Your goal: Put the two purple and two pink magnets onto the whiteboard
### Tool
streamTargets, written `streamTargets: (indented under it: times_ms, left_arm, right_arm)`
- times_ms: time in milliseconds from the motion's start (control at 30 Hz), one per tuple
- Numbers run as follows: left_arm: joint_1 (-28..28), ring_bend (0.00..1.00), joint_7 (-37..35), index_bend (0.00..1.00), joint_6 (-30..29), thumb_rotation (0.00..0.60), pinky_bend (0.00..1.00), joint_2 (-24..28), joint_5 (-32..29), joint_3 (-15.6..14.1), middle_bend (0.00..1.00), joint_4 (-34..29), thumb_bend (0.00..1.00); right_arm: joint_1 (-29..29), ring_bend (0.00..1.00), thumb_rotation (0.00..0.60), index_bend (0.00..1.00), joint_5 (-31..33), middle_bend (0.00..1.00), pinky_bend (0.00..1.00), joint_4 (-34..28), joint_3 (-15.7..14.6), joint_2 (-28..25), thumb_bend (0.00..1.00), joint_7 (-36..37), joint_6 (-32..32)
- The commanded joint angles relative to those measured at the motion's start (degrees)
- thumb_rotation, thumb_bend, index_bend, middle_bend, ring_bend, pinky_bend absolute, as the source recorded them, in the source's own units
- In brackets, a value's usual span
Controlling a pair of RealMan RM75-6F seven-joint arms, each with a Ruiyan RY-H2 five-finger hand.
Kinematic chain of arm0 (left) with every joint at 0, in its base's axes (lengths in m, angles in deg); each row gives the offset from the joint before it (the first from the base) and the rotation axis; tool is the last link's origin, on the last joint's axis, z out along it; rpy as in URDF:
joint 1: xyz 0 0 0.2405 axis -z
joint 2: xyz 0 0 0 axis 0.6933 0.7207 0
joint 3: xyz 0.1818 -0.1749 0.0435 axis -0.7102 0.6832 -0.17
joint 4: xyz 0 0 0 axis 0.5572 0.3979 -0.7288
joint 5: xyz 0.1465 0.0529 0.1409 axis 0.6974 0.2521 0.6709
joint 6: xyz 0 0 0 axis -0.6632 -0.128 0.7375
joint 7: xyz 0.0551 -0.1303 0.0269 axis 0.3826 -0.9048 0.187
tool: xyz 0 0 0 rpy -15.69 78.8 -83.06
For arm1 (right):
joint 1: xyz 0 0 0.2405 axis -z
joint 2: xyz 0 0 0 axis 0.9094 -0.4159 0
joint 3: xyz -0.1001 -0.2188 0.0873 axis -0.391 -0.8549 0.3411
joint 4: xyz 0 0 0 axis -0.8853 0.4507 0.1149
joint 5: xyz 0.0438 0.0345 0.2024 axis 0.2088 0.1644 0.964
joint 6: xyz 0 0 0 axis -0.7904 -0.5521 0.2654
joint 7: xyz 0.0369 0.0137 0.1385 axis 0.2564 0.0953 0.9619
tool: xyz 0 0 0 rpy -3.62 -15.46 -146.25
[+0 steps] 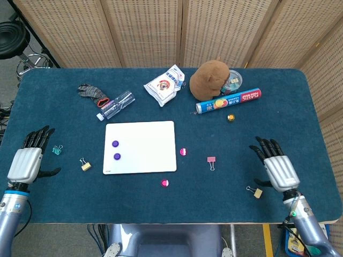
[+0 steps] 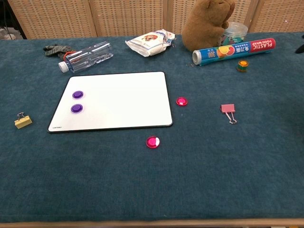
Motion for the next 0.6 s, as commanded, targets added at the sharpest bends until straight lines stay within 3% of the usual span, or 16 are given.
streamTargets:
  times_ms: [33,233,600]
  left_arm:
    - [-0.7,0.00,-1.1,0.00,-0.5,0.600,0.00,1.0,0.6,0.1,0.00,-0.4,0.09]
    - [-1.7,0.00,-2.0,0.00,-1.1,0.600,0.00,2.7,1.6,0.3,0.00,-1.3,0.09]
    - [-1.7,0.00,-2.1,0.00,1.3,0.600,0.00,3.3,0.4,1.0,0.00,-1.3,0.09]
  right_arm:
    - [-6.5,0.00,0.600,0.18,4.4,0.00,0.00,-3.0,3.3,1.6,0.00,-2.7,-8.2]
    - [-14.1,0.00,0.600,0.24,10.2,0.00,0.00,-0.9,6.4,6.5,0.00,-8.2,-15.1]
    - [-24.6,0.00,0.600,0.30,21.2,0.00,0.00,5.5,10.0,17.4,0.00,-16.6,-20.2]
